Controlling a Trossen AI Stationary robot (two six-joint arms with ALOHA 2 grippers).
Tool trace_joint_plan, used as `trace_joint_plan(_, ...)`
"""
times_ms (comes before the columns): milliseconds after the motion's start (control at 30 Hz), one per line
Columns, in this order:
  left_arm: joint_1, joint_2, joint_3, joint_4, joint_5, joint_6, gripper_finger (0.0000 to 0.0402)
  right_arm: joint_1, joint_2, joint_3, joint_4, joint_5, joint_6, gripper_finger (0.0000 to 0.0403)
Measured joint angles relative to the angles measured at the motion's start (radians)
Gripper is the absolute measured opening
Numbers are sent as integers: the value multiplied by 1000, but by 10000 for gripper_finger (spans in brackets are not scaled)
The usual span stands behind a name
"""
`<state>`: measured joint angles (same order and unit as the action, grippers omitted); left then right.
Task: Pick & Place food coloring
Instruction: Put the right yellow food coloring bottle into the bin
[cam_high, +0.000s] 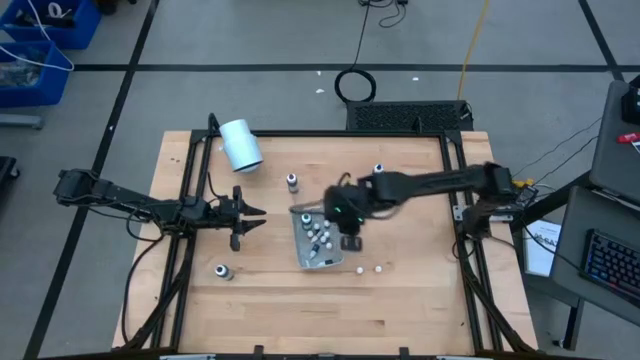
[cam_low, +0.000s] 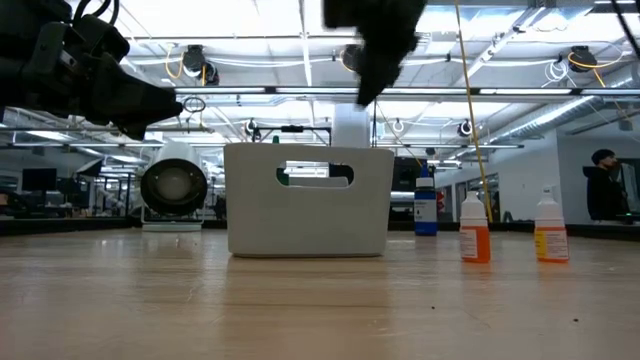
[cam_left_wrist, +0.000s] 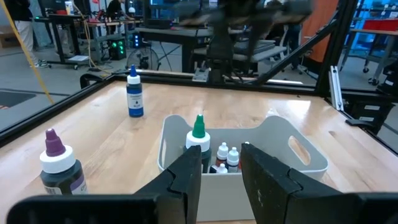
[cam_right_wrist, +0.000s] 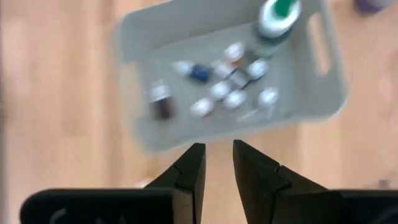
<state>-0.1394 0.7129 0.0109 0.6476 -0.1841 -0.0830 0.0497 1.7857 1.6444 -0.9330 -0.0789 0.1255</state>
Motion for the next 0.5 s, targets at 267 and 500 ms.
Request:
trace_joint_plan(267, 0, 0, 0, 0, 0, 0, 118, 229, -106, -61, -196, 130, 404, 69)
trace_joint_plan(500, 0, 0, 0, 0, 0, 0, 118, 332, -106, -240, -171, 127, 595, 135)
